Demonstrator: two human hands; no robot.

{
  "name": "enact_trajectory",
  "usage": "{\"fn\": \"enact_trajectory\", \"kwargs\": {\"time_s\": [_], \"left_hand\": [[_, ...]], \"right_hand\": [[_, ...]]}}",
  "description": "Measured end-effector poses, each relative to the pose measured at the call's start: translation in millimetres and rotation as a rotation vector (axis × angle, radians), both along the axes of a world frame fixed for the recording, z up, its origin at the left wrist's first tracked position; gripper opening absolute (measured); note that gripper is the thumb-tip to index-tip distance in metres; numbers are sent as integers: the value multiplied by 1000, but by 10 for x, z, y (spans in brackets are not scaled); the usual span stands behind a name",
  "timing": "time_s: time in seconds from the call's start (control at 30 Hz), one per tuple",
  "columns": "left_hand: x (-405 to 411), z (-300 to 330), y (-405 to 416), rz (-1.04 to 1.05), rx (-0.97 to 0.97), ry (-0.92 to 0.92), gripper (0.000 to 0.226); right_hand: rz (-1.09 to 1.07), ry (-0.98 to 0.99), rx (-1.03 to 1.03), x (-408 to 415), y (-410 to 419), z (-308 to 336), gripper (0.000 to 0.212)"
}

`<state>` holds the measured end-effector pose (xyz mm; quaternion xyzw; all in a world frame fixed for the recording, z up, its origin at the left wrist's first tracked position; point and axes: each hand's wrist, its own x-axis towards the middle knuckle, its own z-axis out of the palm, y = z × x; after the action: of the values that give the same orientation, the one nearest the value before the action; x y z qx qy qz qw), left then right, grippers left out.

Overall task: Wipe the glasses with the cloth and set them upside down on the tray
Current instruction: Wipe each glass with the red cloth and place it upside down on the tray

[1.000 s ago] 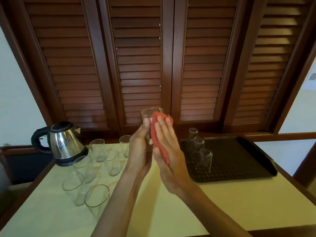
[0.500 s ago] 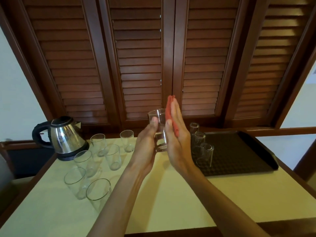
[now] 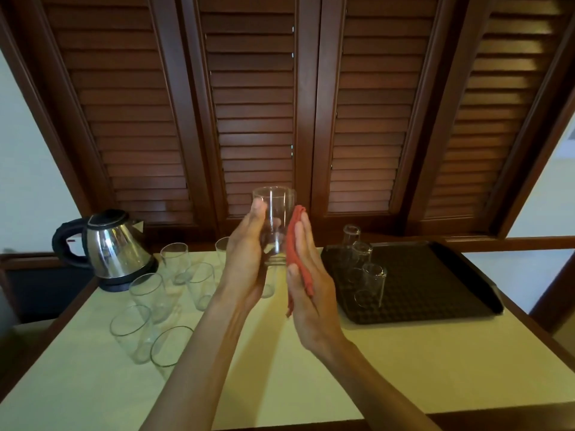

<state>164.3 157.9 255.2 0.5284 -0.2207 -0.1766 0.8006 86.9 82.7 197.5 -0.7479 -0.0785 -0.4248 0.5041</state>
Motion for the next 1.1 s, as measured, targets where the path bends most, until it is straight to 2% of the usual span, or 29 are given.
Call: {"fn": "enact_trajectory", "kwargs": {"time_s": [0.1, 0.23, 0.3, 0.4, 0.43, 0.57, 0.6, 0.7, 0.73, 0.8, 0.87, 0.9, 1.0, 1.03, 1.1], "left_hand": [[-166, -184, -52, 12, 137, -45, 46], [-187, -192, -66, -82, 129, 83, 52], [-104, -130, -41, -67, 116, 67, 58], [-128, -190, -82, -43, 144, 21, 53], [-135, -213, -94, -55, 137, 29, 53], [-32, -141, -52, -54, -23, 90, 56], [-21, -132, -45, -28, -38, 84, 56], [-138, -237, -104, -24, 37, 62, 50], [-188, -258, -133, -55, 55, 86, 51], [-191, -239, -156, -88, 42, 140, 56], [-113, -135, -143, -73, 2, 132, 57], [-71, -101, -144, -64, -10, 108, 58], [-88, -113, -158, -80, 33, 14, 51], [-115, -146, -166, -108, 55, 5, 49], [-139, -179, -175, -136, 53, 23, 50]], "right_hand": [[-65, 25, 169, 158, -181, 225, 59], [-128, 48, -102, 179, -100, 74, 63], [-65, 42, -121, 97, -54, -116, 62], [-53, 80, 150, 155, -195, 38, 68], [-53, 86, 184, 178, -233, 120, 66], [-13, 29, -138, 52, -142, -17, 59], [0, 11, -155, 26, -168, -78, 60], [-38, 43, 87, 105, -297, 50, 64], [-71, 47, 108, 126, -303, 131, 62], [-115, 23, -52, 95, -233, 128, 58], [-56, 4, -162, 17, -187, -39, 59], [-23, 8, -123, -27, -191, -108, 62], [2, 35, 173, 38, -316, -12, 69], [-33, 22, 218, 72, -349, 96, 67], [-91, -3, 173, 108, -299, 224, 63]]}}
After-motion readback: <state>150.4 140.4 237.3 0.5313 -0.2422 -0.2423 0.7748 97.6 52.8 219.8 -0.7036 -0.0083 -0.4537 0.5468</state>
